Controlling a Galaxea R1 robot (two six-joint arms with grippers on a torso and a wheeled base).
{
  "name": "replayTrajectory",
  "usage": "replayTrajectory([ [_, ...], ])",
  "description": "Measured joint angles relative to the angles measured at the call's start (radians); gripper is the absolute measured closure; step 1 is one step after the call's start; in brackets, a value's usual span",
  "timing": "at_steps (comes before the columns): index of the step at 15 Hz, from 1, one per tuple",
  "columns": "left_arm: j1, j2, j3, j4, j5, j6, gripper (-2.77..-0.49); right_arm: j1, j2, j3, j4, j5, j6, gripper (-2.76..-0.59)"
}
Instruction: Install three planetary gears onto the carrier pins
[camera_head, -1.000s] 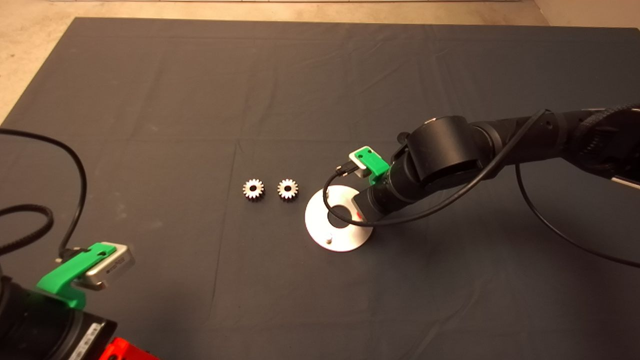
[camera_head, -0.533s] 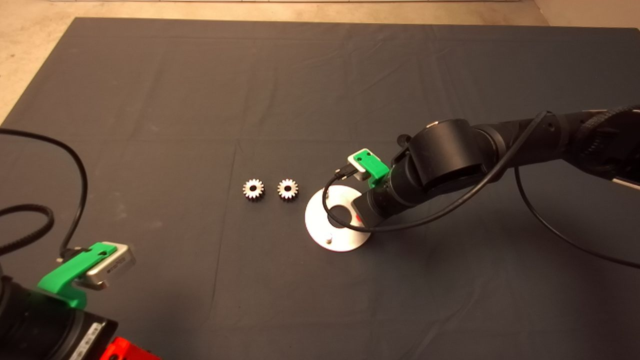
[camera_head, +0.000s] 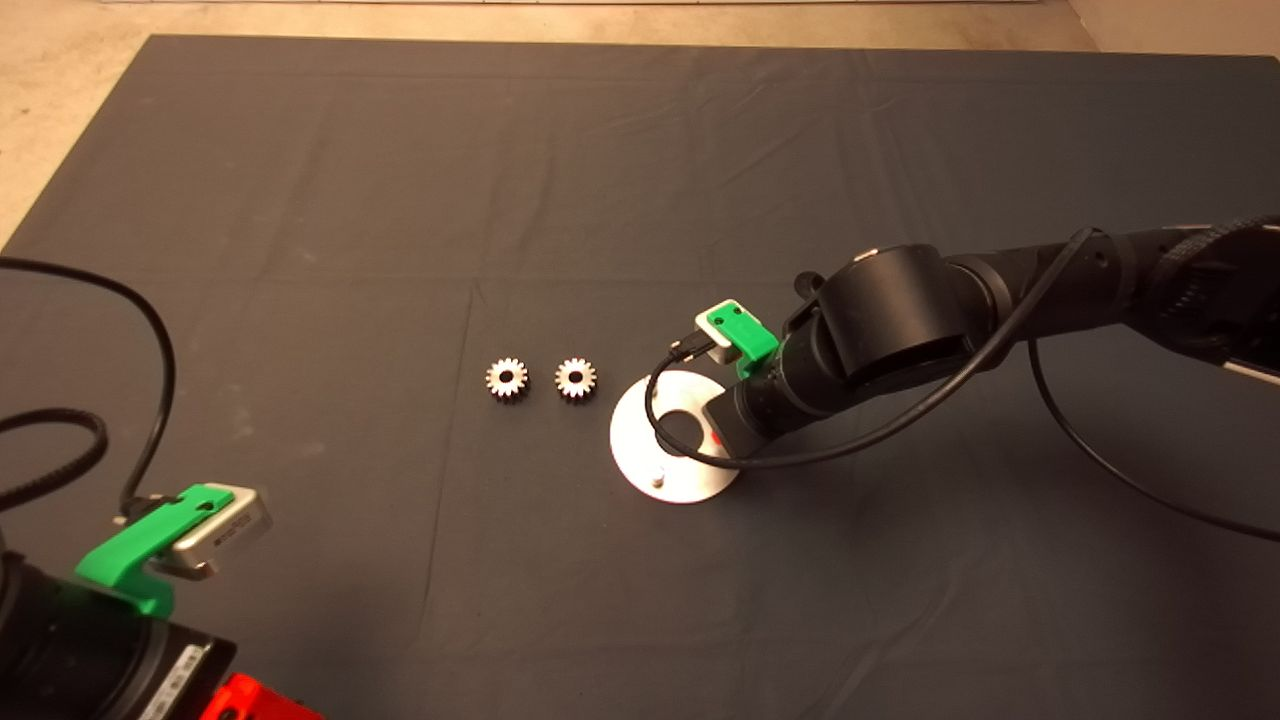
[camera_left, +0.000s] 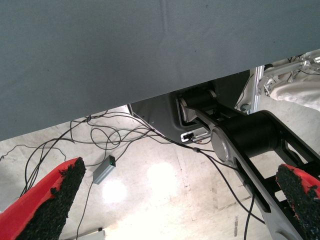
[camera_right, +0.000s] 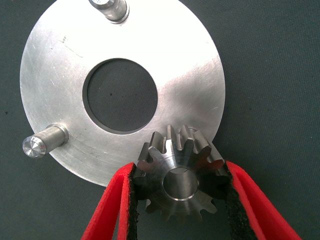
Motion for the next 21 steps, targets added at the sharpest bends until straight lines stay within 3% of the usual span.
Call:
replayTrajectory([
  [11, 0.0, -0.002, 0.0, 0.0, 0.0, 0.0, -2.77, -0.001, -0.003, -0.014, -0.032, 0.005, -0.041, -0.95],
  [21, 0.0, -0.013, 0.0, 0.0, 0.0, 0.004, -2.77, -0.003, -0.009, -0.018, -0.036, 0.012, -0.051, -0.95],
])
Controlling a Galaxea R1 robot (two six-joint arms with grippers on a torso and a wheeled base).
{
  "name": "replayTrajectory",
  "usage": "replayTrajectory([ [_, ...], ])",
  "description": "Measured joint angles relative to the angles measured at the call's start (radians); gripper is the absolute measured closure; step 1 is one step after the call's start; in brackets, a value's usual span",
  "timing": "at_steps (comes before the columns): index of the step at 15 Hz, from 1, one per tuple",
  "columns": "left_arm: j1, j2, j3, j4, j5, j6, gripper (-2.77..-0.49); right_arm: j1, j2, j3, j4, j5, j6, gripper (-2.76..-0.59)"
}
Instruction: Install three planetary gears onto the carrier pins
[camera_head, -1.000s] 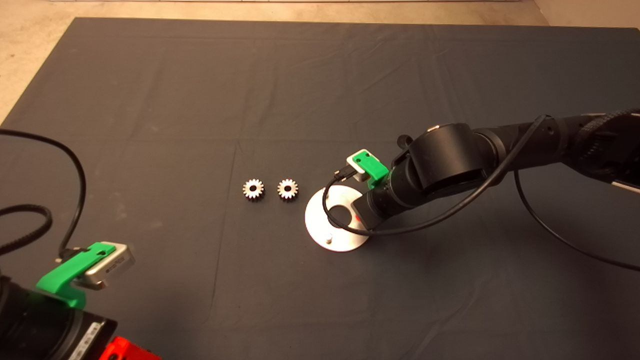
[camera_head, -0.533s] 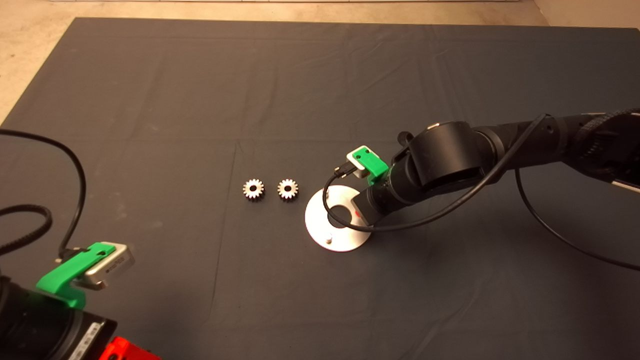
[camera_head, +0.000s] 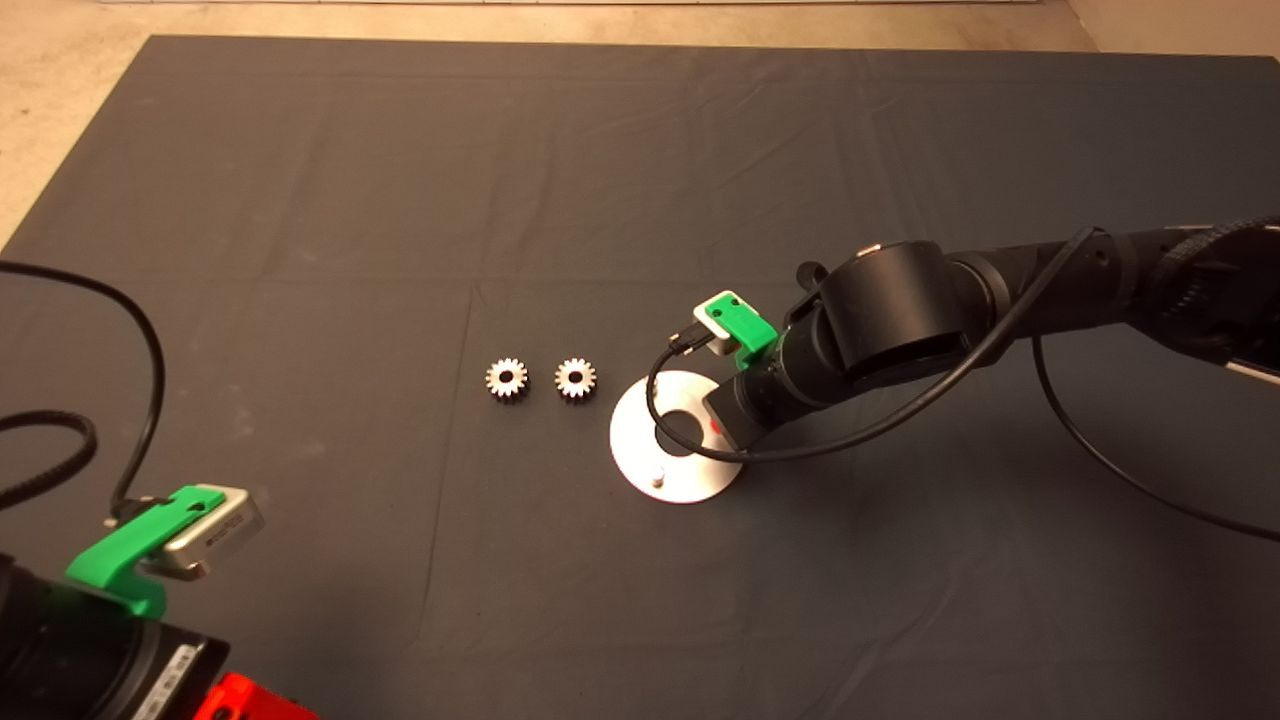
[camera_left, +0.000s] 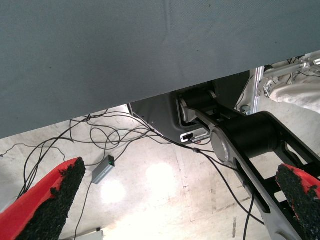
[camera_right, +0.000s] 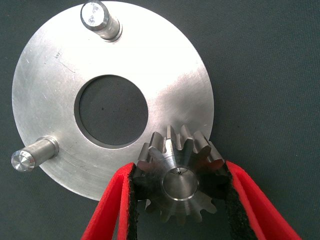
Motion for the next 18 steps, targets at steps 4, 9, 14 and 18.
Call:
replayTrajectory([
  [4, 0.0, 0.0, 0.0, 0.0, 0.0, 0.0, -2.77, -0.003, -0.001, 0.002, -0.004, 0.0, -0.003, -0.95],
  [9, 0.0, 0.0, 0.0, 0.0, -0.014, 0.001, -2.77, -0.006, -0.003, 0.004, -0.005, -0.001, -0.003, -0.95],
  [14, 0.0, 0.0, 0.0, 0.0, -0.015, 0.001, -2.77, -0.006, -0.003, 0.004, -0.001, 0.0, -0.004, -0.95],
  [18, 0.0, 0.0, 0.0, 0.0, -0.015, 0.001, -2.77, -0.006, -0.006, 0.005, 0.007, 0.0, -0.004, -0.95],
])
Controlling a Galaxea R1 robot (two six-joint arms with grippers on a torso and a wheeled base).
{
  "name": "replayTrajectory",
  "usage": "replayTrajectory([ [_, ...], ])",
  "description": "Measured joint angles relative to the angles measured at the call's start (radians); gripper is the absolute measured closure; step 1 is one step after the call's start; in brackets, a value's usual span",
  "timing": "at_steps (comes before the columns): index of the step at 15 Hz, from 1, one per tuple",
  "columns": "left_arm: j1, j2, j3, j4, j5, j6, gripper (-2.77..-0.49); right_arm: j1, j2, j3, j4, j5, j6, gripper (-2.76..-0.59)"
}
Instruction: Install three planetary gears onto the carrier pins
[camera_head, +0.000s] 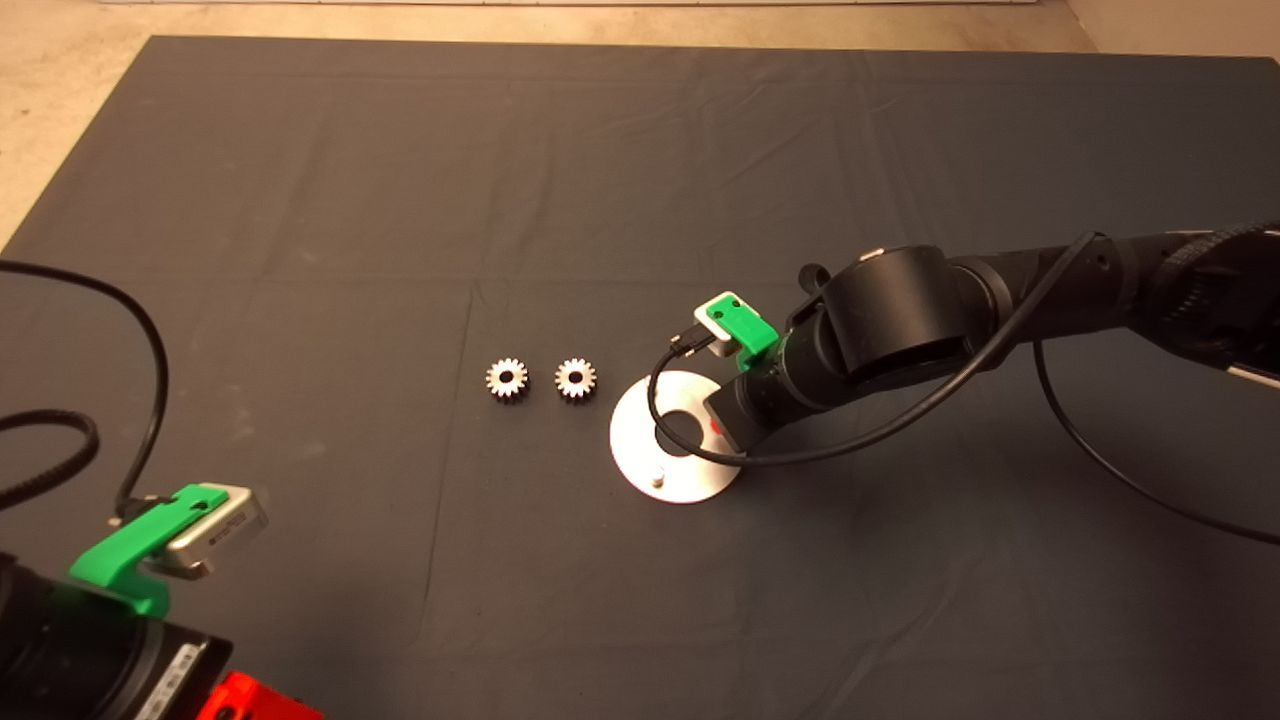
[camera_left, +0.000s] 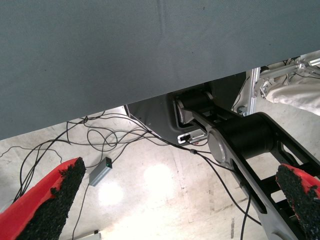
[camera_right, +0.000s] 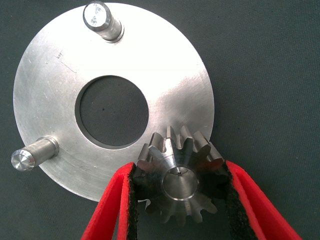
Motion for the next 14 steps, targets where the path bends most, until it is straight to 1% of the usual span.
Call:
replayTrajectory([
  [5, 0.0, -0.002, 0.0, 0.0, 0.0, 0.0, -2.77, 0.0, 0.0, 0.001, 0.009, 0.0, 0.0, -0.95],
  [7, 0.0, -0.008, 0.0, 0.0, -0.001, 0.0, -2.77, 0.0, -0.006, 0.002, 0.013, 0.004, -0.001, -0.95],
  [9, 0.0, -0.011, 0.0, 0.0, -0.003, 0.0, -2.77, 0.001, -0.011, 0.003, 0.016, 0.011, -0.002, -0.95],
  [14, 0.0, -0.011, 0.0, 0.0, -0.002, 0.0, -2.77, 0.0, -0.014, 0.007, 0.019, 0.014, -0.003, -0.95],
])
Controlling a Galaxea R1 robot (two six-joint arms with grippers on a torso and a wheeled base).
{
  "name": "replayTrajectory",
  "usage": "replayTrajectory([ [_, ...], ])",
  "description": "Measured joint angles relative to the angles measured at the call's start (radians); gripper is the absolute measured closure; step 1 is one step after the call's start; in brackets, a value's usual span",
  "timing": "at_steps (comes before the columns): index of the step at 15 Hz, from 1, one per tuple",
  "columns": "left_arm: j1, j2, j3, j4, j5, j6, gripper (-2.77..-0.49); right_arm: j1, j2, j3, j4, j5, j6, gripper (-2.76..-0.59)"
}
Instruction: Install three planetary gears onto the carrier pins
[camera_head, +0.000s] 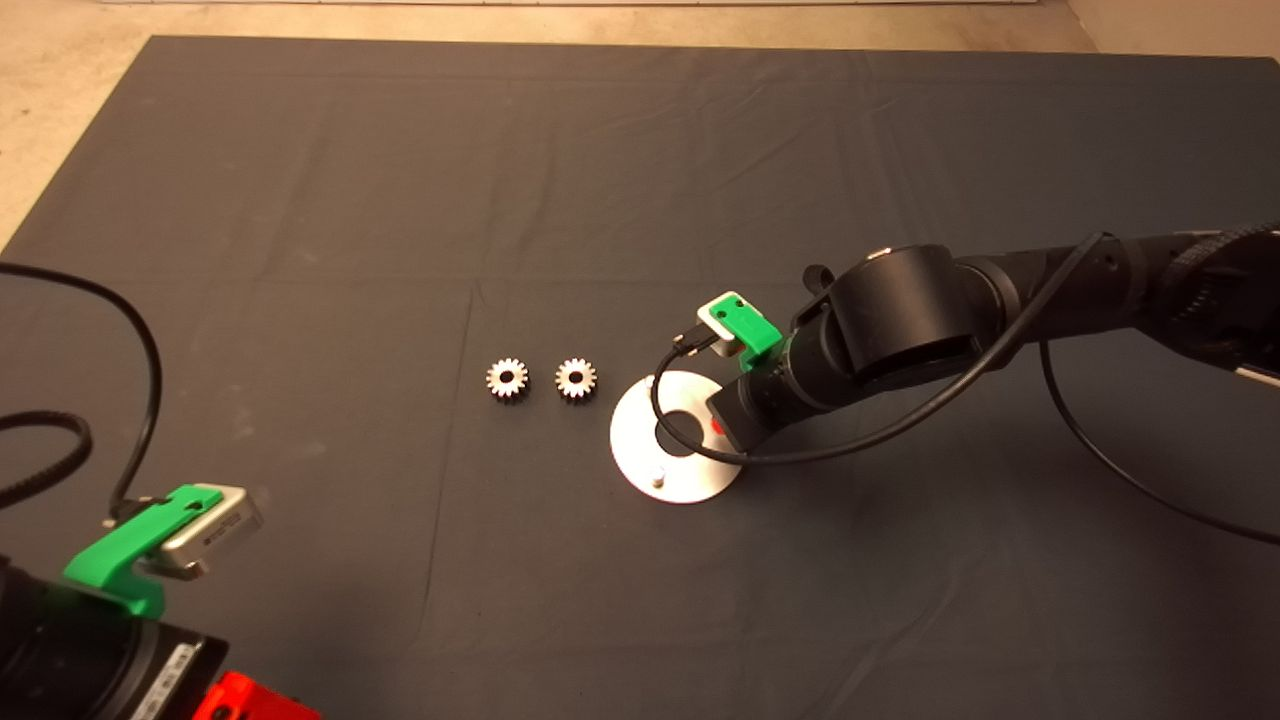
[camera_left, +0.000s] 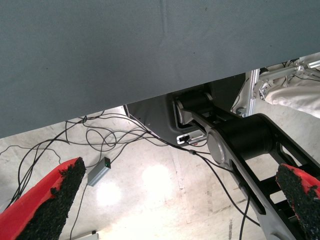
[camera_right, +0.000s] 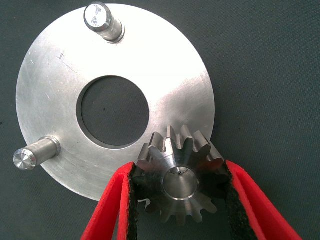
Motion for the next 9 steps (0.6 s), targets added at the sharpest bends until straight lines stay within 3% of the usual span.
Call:
replayTrajectory([
  [5, 0.0, 0.0, 0.0, 0.0, 0.0, 0.0, -2.77, 0.002, 0.0, 0.0, 0.013, 0.0, -0.002, -0.95],
  [9, 0.0, 0.0, 0.0, 0.0, 0.0, 0.0, -2.77, 0.008, -0.002, 0.001, 0.057, -0.003, -0.016, -0.95],
])
